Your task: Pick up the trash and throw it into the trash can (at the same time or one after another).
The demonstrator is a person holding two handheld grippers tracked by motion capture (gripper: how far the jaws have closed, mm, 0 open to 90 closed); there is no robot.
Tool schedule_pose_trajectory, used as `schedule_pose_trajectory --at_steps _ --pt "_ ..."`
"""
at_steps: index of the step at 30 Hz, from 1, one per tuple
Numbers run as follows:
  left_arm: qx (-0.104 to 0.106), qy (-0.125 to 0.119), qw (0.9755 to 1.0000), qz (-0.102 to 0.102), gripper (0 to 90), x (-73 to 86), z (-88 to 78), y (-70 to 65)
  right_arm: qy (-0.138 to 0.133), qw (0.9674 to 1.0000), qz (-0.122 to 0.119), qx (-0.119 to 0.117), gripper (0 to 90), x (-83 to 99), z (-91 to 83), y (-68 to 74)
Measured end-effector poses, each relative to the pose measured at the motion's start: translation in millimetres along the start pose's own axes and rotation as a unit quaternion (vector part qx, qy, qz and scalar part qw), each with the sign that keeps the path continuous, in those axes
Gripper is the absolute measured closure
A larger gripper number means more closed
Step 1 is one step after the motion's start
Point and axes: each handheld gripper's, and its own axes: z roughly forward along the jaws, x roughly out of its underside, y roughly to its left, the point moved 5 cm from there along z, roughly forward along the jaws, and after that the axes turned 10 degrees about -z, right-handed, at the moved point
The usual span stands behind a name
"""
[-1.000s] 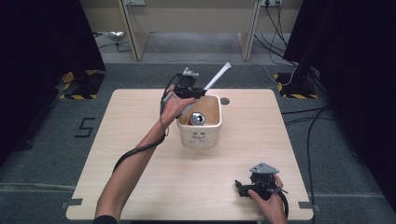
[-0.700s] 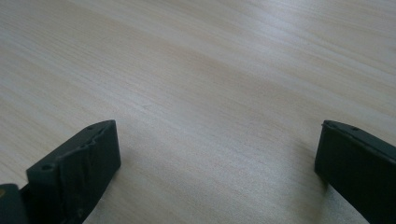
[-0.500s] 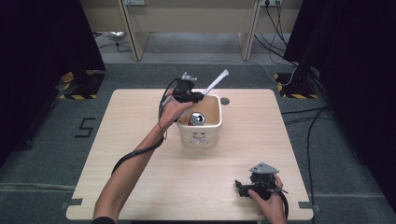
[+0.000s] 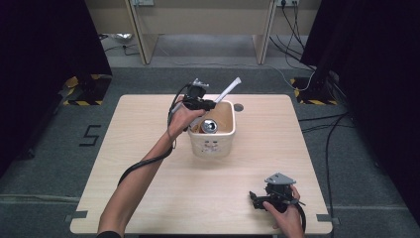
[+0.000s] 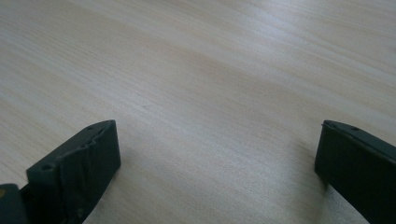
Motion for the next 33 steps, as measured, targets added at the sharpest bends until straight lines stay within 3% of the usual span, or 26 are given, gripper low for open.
schedule_pose_trajectory --at_steps 10,23,33 --pt "0.002 0.008 1.0000 0.001 68.8 -0.6 -3.7 0.3 -0.001 1.0000 0.000 0.000 0.5 0.0 0.1 0.0" --pt "0.002 0.009 0.9999 0.011 68.2 -1.6 -10.8 -2.3 0.000 1.0000 0.000 0.000 0.4 0.0 0.0 0.0" --pt "0.007 0.004 0.9999 0.009 49.6 1.0 -31.4 -3.6 0.000 1.0000 0.000 0.000 0.4 0.0 0.0 0.0"
